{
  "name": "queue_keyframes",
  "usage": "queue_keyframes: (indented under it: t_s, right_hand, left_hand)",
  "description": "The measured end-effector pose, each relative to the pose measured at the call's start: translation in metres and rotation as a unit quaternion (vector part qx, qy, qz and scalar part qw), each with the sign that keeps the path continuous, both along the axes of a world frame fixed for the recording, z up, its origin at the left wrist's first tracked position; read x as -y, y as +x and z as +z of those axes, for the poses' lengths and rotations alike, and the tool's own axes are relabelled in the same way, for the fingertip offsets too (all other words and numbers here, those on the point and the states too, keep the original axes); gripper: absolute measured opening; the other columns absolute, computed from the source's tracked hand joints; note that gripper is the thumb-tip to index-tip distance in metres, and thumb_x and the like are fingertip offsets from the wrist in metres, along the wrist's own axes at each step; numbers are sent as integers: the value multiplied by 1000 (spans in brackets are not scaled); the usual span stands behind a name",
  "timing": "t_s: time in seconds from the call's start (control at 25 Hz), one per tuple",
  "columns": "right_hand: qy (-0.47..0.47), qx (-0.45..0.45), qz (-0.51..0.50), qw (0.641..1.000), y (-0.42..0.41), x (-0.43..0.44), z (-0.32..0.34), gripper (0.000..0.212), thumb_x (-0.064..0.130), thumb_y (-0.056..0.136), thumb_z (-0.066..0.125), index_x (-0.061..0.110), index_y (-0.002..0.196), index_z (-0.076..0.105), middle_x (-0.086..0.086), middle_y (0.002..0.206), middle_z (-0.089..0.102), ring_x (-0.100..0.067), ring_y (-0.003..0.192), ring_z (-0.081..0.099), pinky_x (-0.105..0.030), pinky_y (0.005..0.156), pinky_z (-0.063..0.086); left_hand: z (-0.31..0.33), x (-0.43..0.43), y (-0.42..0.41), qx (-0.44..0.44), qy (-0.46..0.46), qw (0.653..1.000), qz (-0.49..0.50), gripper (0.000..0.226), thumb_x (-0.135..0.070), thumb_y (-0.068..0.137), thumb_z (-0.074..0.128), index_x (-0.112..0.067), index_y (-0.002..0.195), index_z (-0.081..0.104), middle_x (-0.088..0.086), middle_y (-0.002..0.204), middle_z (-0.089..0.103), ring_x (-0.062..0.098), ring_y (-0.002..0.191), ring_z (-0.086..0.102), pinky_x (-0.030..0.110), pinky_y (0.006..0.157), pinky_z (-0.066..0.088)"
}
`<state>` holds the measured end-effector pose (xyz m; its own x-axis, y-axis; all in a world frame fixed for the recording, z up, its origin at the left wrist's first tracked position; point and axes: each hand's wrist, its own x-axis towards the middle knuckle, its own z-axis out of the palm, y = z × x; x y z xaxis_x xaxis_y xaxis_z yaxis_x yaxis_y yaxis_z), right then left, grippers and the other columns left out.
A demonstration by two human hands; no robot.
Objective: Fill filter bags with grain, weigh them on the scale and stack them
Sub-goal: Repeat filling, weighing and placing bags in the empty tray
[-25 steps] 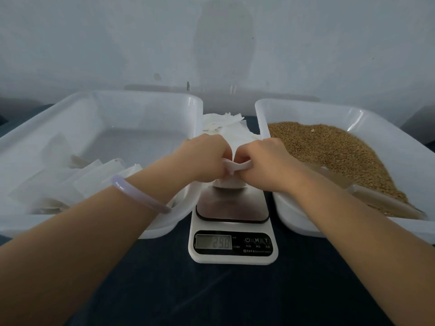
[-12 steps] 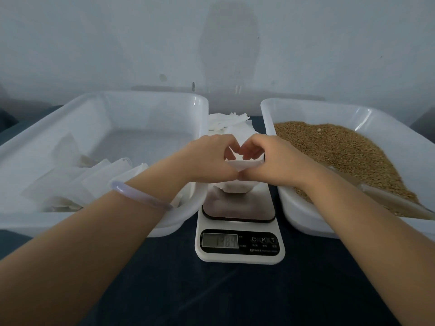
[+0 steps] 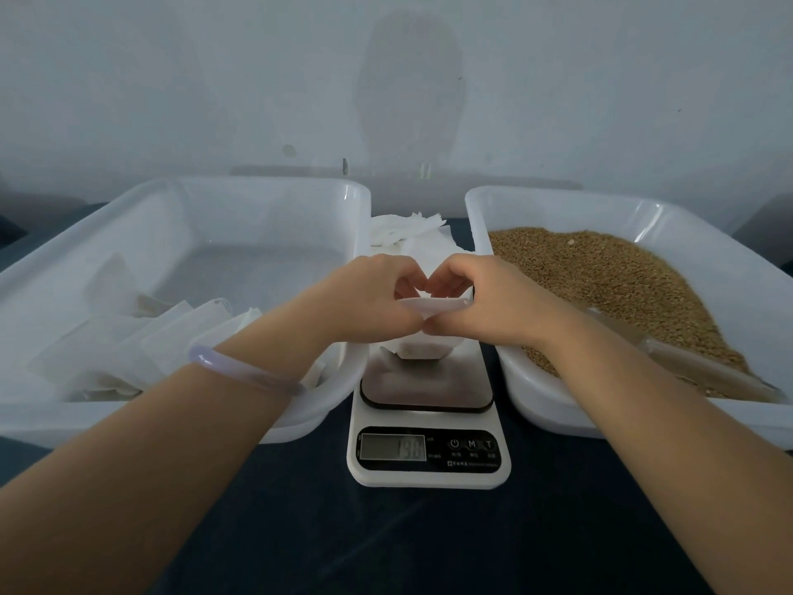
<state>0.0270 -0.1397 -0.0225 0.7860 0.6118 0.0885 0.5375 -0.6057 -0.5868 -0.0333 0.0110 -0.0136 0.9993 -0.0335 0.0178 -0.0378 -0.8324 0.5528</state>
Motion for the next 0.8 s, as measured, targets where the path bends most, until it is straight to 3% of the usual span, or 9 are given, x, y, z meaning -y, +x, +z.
queue_keyframes:
  t_s: [0.12,0.28,0.48,0.64,0.72,0.8]
  right_hand:
    - [0,-3,-2,1000,-1,0,1,35,34,67,78,24,98,65,11,96,66,-10,97,60,-33,90,48]
    - [-1,-1,1,1000,-2,0,2,35,33,68,79,23,99,65,11,97,66,-10,97,60,-33,91,47]
    - [1,-7,1,1000,0,1,0,34,33,66,80,26,96,65,12,96,66,-10,97,59,-31,89,47]
    - [23,-16,5,1000,1,2,-2,21,26,65,82,30,76,64,9,84,68,-8,84,62,-20,70,44]
    - [48,1,2,999,1,3,-1,21,21,68,82,31,71,64,6,81,70,1,67,58,-11,58,38]
    - [85,30,-7,996,2,5,1,23,18,72,80,34,73,63,8,82,70,5,64,57,-7,55,38]
  left_hand:
    - [1,-1,0,-8,-3,1000,3,62,-51,54,48,-26,109,60,-16,95,62,8,101,59,27,89,46]
    - [-2,-4,1,-5,1,1000,-1,35,-24,76,59,-24,112,60,-14,96,62,11,103,59,29,91,46]
    - [-2,-3,2,-5,-5,1000,-5,37,-21,76,57,-23,112,61,-13,97,61,11,103,59,29,91,47]
    - [-3,-5,2,-12,0,1000,-5,34,-18,77,56,-26,110,61,-12,100,63,11,103,59,30,93,46]
    - [-3,-5,2,-11,19,1000,-3,32,-28,73,53,-30,105,60,-14,92,62,10,95,57,37,105,36]
    - [-4,-5,3,15,53,998,0,34,-39,65,46,-31,97,55,-17,80,56,10,86,51,44,115,12]
